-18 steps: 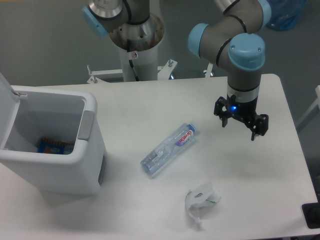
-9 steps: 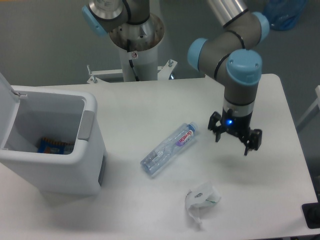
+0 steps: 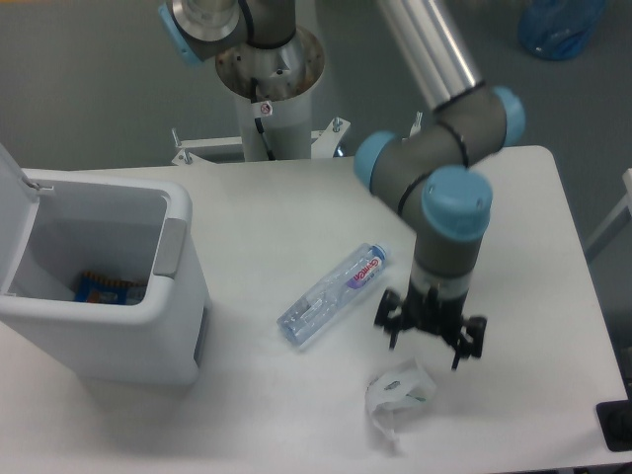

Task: Place the trash in the trash can
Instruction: 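Lower the gripper over the crumpled white tissue and close on it, then lift the tissue and carry it over the white trash bin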

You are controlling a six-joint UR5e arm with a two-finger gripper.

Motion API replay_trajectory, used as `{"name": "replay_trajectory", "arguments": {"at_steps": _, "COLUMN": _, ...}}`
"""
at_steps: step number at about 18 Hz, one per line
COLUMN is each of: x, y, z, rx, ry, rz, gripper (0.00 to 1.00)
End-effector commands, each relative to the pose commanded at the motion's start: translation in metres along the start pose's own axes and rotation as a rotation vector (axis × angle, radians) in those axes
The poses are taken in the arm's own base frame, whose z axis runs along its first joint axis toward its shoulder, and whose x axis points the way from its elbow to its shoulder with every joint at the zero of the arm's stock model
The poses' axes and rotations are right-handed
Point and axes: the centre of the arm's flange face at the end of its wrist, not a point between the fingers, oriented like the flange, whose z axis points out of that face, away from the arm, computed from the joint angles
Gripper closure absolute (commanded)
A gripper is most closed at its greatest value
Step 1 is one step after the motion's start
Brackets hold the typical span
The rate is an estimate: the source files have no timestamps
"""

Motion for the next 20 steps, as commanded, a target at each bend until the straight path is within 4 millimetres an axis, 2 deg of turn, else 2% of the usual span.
{"name": "replay_trajectory", "arguments": {"at_steps": 5, "x": 0.006, "y": 0.006, "z": 0.023, "rx": -0.03, "ry": 0.025, "rz": 0.015, "gripper": 0.0}}
{"name": "replay_trajectory", "arguments": {"at_steps": 6, "x": 0.006, "y": 0.007, "z": 0.024, "rx": -0.034, "ry": 0.027, "rz": 0.013, "gripper": 0.17}}
{"name": "replay_trajectory", "arguments": {"at_steps": 7, "x": 0.011, "y": 0.004, "z": 0.02, "rx": -0.034, "ry": 0.031, "rz": 0.012, "gripper": 0.64}}
{"name": "replay_trajectory", "arguments": {"at_steps": 8, "x": 0.019, "y": 0.003, "z": 0.019, "rx": -0.038, "ry": 0.039, "rz": 0.017, "gripper": 0.96}}
{"name": "replay_trajectory", "arguments": {"at_steps": 9, "x": 0.021, "y": 0.006, "z": 0.019, "rx": -0.044, "ry": 0.04, "rz": 0.013, "gripper": 1.0}}
{"name": "replay_trajectory", "arguments": {"at_steps": 20, "x": 0.02, "y": 0.003, "z": 0.007, "rx": -0.027, "ry": 0.033, "rz": 0.013, "gripper": 1.0}}
